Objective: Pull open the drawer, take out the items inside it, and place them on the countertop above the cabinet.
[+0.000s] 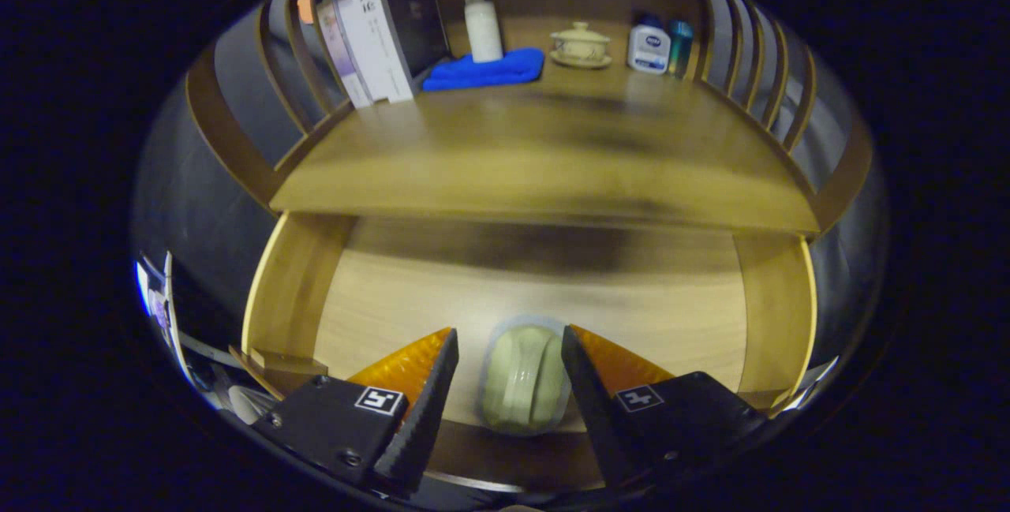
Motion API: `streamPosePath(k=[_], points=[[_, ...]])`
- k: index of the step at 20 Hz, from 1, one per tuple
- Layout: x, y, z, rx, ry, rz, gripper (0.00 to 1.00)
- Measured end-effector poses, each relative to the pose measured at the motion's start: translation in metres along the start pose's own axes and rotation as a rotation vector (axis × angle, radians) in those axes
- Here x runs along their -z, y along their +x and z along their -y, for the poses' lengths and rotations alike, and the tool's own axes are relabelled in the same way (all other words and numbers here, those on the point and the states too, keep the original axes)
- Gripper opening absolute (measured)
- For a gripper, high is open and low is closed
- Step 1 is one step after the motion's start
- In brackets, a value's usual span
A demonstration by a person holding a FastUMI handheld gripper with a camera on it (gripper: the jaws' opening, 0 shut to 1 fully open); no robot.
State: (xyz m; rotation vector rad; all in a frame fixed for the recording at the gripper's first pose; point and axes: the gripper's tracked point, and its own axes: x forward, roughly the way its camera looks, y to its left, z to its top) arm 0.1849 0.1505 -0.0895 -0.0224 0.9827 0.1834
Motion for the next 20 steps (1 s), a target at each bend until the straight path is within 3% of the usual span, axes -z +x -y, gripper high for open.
streamPosePath(k=[5, 12, 15, 20], points=[[0.023, 0.018, 0.009, 0.064, 0.010, -0.117, 0.74], [0.029, 0.022, 0.014, 0.055, 0.021, -0.125, 0.28], [0.029, 0.022, 0.017, 0.036, 0.003, -0.112, 0.20], [0.020, 0.007, 0.021, 0.017, 0.024, -0.072, 0.18]])
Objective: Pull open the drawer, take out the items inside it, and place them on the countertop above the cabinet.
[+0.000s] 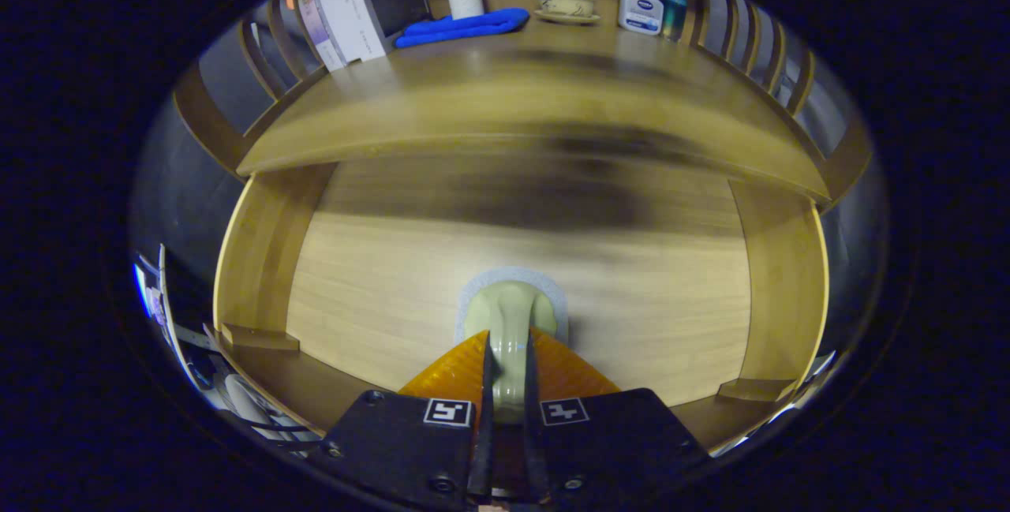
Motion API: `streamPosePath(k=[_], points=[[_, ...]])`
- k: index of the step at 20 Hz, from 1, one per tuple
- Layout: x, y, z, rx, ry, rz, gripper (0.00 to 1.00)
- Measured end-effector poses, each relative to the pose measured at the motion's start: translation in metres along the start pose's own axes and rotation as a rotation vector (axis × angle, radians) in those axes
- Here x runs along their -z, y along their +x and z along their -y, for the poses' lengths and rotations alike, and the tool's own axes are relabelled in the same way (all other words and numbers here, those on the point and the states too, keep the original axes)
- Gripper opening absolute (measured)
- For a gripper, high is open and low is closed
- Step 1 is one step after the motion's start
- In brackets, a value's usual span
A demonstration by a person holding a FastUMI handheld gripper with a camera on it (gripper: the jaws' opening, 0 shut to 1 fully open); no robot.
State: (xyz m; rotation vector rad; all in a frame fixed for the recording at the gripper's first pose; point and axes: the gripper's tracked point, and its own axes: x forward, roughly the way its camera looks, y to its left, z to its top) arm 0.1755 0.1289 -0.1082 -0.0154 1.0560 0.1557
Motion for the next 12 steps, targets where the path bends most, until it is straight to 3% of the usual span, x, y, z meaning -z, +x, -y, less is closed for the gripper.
streamPosePath(k=[12], points=[[-0.061, -0.093, 0.010, -0.030, -0.011, 0.194, 0.19]])
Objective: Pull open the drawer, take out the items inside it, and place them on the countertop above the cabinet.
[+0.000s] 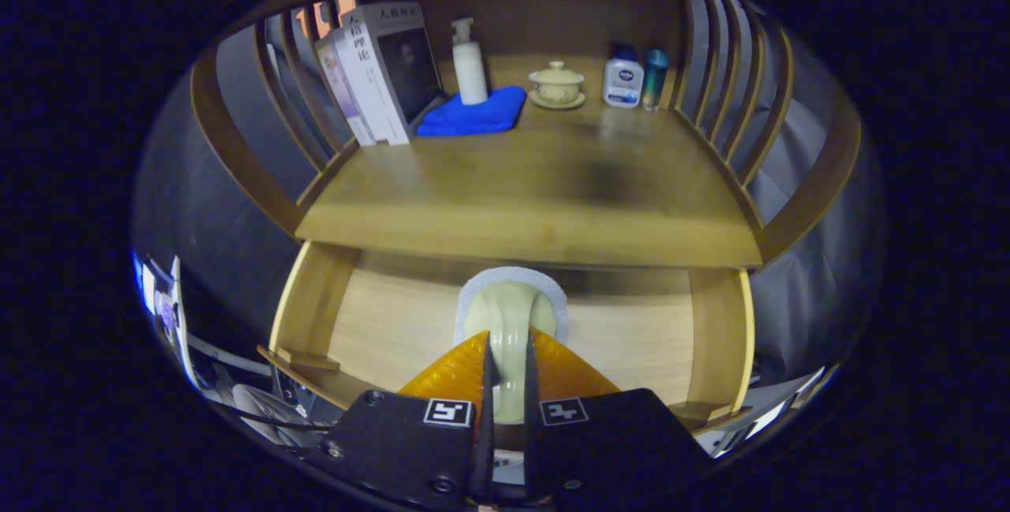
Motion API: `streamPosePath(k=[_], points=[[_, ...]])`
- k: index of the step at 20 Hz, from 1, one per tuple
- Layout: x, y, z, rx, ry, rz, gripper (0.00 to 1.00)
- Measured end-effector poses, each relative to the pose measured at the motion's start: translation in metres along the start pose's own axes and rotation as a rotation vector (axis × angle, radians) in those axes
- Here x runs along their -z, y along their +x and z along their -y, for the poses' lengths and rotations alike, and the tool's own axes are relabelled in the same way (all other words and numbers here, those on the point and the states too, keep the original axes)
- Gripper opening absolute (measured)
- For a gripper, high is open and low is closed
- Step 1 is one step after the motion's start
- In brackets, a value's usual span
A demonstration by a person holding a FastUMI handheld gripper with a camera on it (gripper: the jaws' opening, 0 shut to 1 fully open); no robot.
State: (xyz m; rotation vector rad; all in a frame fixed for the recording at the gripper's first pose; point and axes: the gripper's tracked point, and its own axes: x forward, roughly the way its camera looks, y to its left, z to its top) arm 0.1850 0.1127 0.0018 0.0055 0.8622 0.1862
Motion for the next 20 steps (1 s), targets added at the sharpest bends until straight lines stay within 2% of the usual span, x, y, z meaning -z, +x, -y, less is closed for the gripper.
streamPosePath(k=[5, 13, 20], points=[[-0.058, -0.006, 0.019, 0.040, 0.038, 0.058, 0.18], [-0.130, 0.033, 0.026, 0.062, 0.107, 0.043, 0.18], [-0.146, 0.080, 0.018, 0.069, 0.113, -0.007, 0.18]])
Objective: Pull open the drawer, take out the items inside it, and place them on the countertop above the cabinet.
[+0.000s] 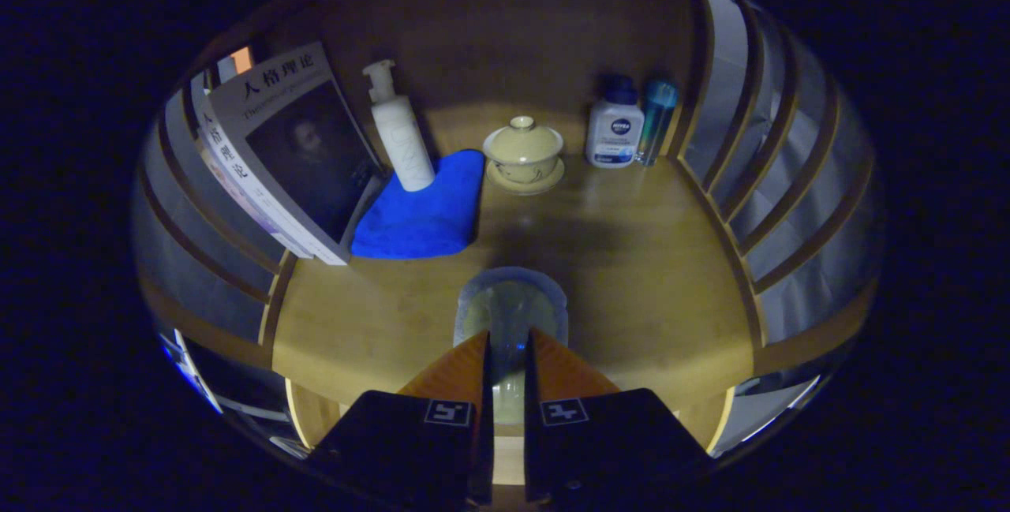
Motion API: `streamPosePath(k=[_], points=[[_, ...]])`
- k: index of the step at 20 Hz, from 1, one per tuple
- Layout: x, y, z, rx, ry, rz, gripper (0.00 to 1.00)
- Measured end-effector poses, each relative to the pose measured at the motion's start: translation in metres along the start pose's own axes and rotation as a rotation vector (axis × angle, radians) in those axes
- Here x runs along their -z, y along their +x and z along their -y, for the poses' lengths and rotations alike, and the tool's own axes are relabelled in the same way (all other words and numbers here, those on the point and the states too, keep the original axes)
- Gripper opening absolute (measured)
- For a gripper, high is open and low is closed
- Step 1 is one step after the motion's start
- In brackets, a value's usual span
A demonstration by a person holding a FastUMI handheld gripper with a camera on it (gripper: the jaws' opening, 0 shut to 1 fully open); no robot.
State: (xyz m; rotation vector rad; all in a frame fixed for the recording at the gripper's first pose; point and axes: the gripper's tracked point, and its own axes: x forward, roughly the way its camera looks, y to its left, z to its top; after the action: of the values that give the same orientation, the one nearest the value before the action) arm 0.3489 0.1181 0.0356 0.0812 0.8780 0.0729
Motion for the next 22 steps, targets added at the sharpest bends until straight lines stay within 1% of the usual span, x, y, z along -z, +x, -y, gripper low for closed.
streamPosePath(k=[4, 8, 11, 13, 14, 16, 20, 22], points=[[-0.003, 0.012, -0.003, -0.015, 0.001, 0.004, 0.18], [-0.004, 0.013, -0.003, 0.002, -0.008, 0.019, 0.20], [-0.005, 0.014, -0.003, -0.006, -0.016, 0.039, 0.23], [-0.004, 0.013, -0.007, -0.027, -0.028, 0.050, 0.25], [-0.004, 0.014, -0.008, -0.029, -0.033, 0.058, 0.34], [-0.007, 0.014, -0.002, 0.002, -0.024, 0.081, 0.38], [-0.009, 0.007, 0.000, 0.006, -0.021, 0.125, 0.47], [-0.010, 0.001, 0.002, 0.016, -0.036, 0.160, 0.47]])
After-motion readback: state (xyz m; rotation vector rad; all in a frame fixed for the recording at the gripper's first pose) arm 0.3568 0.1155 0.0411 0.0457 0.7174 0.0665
